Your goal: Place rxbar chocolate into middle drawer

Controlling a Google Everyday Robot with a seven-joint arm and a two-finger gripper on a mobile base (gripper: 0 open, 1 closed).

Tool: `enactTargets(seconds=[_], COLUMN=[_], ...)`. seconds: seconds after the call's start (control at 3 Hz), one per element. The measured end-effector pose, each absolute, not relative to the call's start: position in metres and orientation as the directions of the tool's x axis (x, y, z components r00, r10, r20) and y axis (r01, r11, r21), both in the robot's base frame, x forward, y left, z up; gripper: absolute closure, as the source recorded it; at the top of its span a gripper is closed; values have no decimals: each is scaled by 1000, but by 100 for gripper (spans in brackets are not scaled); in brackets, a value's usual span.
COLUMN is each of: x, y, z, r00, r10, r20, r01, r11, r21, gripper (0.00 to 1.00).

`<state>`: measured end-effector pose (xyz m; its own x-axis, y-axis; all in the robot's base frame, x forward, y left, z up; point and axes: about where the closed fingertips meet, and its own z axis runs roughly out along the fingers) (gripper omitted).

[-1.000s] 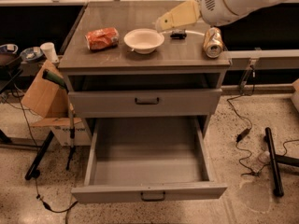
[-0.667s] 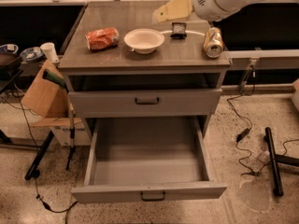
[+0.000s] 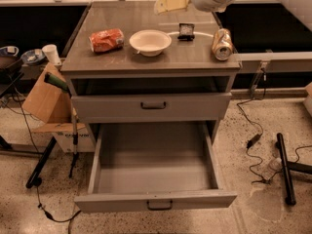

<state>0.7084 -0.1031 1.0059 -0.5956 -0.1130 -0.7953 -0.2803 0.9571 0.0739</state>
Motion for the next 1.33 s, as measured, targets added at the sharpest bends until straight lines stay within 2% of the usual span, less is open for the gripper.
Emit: enactTargets(seconds=[1.33], x=[754], y=[-75], z=[979], r00=[-596], r10=[-39], r20=[-802], r01=[-162], r11=[984], r21=[72], gripper=[0])
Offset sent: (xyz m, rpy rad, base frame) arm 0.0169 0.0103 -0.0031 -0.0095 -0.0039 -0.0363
